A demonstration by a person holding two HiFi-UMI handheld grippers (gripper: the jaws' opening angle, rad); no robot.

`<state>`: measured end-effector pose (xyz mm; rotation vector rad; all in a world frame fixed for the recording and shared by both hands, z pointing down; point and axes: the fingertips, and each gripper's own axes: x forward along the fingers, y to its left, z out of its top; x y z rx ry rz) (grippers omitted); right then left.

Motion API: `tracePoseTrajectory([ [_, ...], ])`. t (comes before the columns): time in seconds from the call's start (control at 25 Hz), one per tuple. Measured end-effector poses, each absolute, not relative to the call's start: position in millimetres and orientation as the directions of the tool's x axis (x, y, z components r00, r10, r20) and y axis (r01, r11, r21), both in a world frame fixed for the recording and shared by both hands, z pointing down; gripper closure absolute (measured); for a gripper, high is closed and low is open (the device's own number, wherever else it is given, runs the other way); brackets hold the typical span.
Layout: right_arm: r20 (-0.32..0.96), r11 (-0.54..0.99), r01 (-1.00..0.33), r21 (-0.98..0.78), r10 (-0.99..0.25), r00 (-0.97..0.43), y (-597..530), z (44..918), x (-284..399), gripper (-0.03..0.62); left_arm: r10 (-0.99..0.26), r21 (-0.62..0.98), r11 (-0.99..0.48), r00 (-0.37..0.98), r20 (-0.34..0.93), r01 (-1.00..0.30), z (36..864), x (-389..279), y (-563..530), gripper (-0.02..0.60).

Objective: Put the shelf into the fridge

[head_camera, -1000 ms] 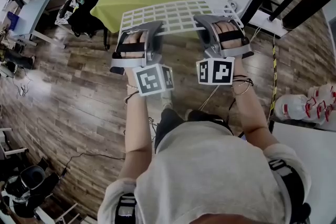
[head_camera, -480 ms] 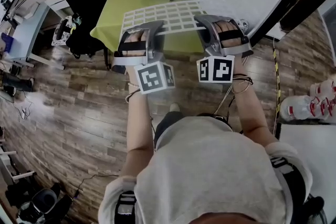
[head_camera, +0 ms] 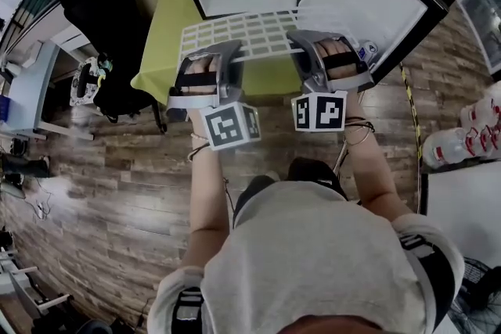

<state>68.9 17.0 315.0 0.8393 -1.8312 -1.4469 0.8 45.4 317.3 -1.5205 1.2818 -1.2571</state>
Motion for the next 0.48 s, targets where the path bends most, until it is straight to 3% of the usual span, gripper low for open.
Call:
tracePoseTrajectory([
  [0.48,0.155,0.205,-0.024,0.978,-0.804,-0.575,-4,334,35,0.543,-0.972,-0.931,-0.229,0.022,0.233,-0.285,340,-32,24,0.526],
])
